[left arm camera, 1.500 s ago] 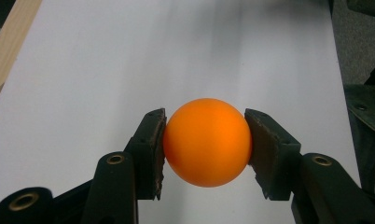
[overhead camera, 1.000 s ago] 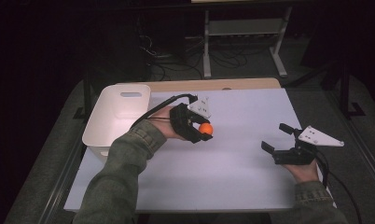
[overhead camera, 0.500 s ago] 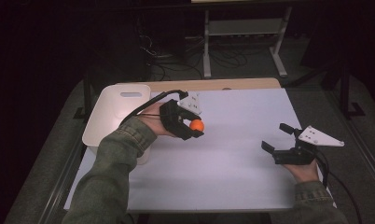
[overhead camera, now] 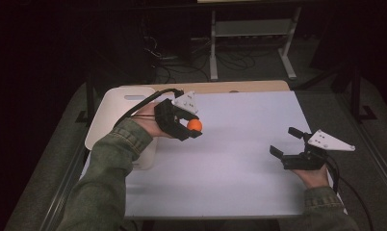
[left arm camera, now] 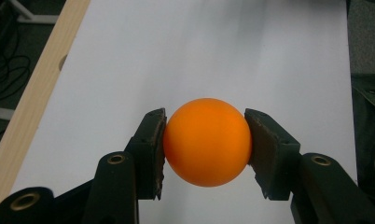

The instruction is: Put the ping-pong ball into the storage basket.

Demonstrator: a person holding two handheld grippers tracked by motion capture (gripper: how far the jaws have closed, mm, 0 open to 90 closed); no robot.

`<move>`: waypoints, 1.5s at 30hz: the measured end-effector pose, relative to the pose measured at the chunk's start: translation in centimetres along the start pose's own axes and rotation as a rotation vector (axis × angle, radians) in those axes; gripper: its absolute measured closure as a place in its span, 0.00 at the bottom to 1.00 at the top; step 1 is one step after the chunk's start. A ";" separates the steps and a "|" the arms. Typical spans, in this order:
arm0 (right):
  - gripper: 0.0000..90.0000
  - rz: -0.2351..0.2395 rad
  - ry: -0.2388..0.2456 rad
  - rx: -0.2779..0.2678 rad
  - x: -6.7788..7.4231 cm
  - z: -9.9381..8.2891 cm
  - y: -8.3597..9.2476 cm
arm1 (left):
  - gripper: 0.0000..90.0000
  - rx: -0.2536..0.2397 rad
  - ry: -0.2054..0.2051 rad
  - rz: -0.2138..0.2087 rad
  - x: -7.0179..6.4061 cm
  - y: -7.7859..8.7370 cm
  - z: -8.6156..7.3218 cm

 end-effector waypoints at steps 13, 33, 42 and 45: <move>0.00 0.003 0.002 0.009 0.0 -0.1 -0.2 | 0.56 0.007 0.013 0.031 0.8 1.5 -1.3; 0.00 0.002 0.006 0.004 0.1 0.0 -0.1 | 0.56 0.012 0.033 0.072 2.2 3.9 -3.3; 0.00 0.003 0.001 0.003 0.0 0.0 -0.1 | 0.56 0.006 0.051 0.091 2.5 5.1 -3.9; 0.00 0.003 0.000 0.002 0.0 0.0 0.0 | 0.56 0.004 0.054 0.097 2.7 5.4 -4.1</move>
Point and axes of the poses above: each handheld gripper's, and its own axes: y roughly backward along the jaws, z roughly out of its top, x roughly to its left, the point moved 4 cm from there along -y, roughly forward along the jaws, and after that the axes turned 14 degrees about z, right-handed, at the moved point
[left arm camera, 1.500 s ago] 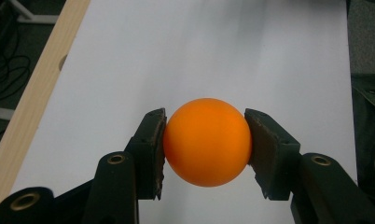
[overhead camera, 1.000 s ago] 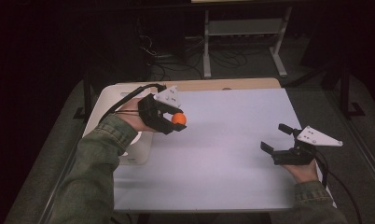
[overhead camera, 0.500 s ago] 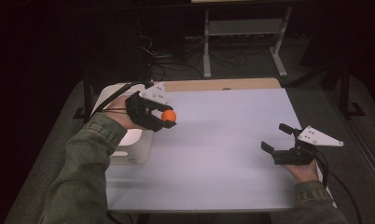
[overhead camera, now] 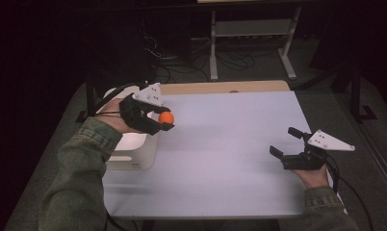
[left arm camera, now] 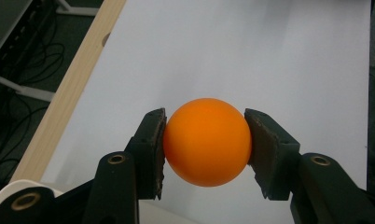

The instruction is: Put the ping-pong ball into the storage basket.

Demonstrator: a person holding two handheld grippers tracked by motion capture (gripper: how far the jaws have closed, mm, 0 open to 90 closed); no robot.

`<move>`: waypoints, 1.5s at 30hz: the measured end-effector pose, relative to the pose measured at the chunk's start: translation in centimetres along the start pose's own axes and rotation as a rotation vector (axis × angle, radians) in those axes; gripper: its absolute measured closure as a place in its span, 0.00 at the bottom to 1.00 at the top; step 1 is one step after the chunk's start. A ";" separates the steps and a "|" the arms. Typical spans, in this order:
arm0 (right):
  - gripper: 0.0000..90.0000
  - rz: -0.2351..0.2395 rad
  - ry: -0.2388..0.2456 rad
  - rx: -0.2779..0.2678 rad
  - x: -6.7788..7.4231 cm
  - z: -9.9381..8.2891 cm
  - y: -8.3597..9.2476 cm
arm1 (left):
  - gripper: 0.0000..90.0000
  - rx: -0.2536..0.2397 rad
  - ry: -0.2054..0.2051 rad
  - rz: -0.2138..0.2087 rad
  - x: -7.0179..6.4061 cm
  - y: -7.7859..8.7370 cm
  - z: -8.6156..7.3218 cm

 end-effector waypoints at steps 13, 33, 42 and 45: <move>0.00 -0.001 -0.001 -0.002 0.0 0.0 0.0 | 0.56 0.035 0.013 0.007 0.8 1.1 -1.4; 0.00 -0.008 -0.006 -0.002 -0.1 -0.1 0.2 | 0.56 0.064 0.058 0.049 2.6 2.2 -3.5; 0.00 -0.008 -0.007 0.001 -0.1 -0.1 0.2 | 0.56 0.090 0.065 0.055 3.1 2.5 -4.3; 0.00 -0.007 -0.007 0.003 -0.1 -0.1 0.2 | 0.56 0.104 0.061 0.057 3.3 2.7 -4.5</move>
Point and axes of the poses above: each handheld gripper's, and its own axes: y roughly backward along the jaws, z roughly out of its top, x roughly to its left, the point moved 4 cm from there along -y, roughly forward along the jaws, and after that the axes turned 14 degrees about z, right-handed, at the moved point
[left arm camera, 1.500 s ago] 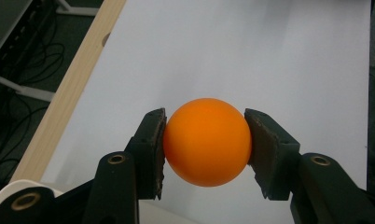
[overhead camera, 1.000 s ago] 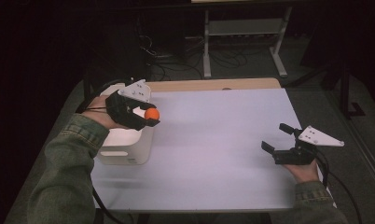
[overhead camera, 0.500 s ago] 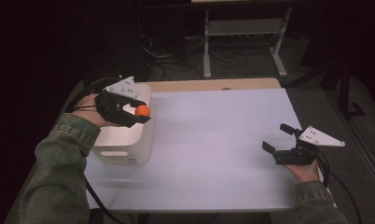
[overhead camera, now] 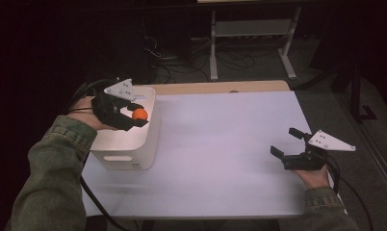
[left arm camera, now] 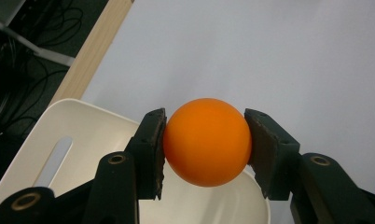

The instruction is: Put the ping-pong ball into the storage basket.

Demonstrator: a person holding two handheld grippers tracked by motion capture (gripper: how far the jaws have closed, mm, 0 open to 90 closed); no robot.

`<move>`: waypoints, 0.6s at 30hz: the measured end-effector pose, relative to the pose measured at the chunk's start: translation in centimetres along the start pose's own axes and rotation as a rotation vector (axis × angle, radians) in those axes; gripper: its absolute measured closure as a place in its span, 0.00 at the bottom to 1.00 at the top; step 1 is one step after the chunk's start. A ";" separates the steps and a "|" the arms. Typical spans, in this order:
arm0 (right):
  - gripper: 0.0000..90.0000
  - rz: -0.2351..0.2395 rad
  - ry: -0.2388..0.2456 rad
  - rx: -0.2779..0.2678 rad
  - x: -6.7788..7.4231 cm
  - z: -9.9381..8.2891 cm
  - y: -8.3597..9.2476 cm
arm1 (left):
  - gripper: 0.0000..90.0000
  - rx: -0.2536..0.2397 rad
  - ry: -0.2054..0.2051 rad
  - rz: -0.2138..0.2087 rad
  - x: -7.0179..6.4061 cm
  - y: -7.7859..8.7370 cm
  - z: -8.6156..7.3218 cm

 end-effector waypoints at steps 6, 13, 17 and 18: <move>0.00 0.001 0.003 0.004 0.0 0.0 -0.1 | 0.56 0.030 -0.012 0.004 0.4 0.0 -0.6; 0.00 0.002 0.005 0.007 0.0 0.0 -0.1 | 0.56 0.067 -0.035 -0.002 0.7 -0.3 -0.9; 0.00 0.002 0.006 0.008 0.0 -0.1 -0.1 | 0.56 0.087 -0.051 -0.003 0.6 -0.5 -1.1; 0.00 0.002 0.006 0.008 0.0 -0.1 -0.1 | 0.56 0.097 -0.058 -0.007 0.6 -0.6 -1.3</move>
Point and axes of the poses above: each handheld gripper's, and its own axes: y roughly backward along the jaws, z roughly out of its top, x roughly to its left, the point moved 4 cm from there along -y, roughly forward along the jaws, and after that the axes turned 14 degrees about z, right-handed, at the moved point
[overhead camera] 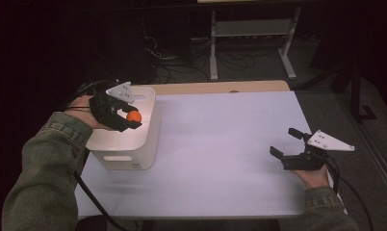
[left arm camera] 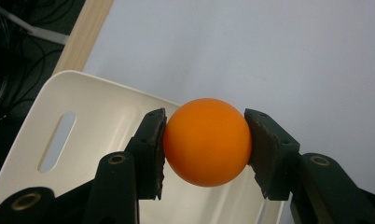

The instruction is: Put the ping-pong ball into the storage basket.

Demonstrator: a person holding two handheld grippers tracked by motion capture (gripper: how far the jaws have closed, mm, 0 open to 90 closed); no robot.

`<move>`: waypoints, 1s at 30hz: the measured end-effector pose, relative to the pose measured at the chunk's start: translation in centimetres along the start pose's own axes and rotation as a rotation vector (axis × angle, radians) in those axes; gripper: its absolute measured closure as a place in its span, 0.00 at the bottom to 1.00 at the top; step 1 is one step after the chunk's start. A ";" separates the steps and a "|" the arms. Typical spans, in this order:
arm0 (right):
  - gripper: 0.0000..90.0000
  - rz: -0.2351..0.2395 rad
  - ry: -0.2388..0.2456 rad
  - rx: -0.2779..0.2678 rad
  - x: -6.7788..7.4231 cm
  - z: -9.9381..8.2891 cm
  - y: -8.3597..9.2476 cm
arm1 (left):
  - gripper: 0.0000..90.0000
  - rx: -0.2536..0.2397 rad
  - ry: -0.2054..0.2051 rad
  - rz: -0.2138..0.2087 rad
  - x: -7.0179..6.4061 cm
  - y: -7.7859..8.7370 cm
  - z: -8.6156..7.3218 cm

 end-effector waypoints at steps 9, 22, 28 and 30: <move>0.00 0.000 0.002 0.002 0.0 0.0 0.0 | 0.56 0.038 -0.019 -0.001 0.0 0.0 -0.4; 0.00 0.001 0.003 0.005 0.0 0.0 0.0 | 0.56 0.122 -0.065 -0.019 -0.2 -0.4 -1.1; 0.00 0.001 0.003 0.005 0.0 0.0 0.0 | 0.56 0.150 -0.079 -0.024 -0.4 -0.6 -1.4; 0.00 0.001 0.004 0.007 0.0 0.0 -0.1 | 0.56 0.157 -0.089 -0.028 -0.4 -0.7 -1.4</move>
Point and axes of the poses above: each handheld gripper's, and its own axes: y roughly backward along the jaws, z roughly out of its top, x roughly to its left, the point moved 4 cm from there along -y, roughly forward along the jaws, and after that the axes turned 14 degrees about z, right-handed, at the moved point
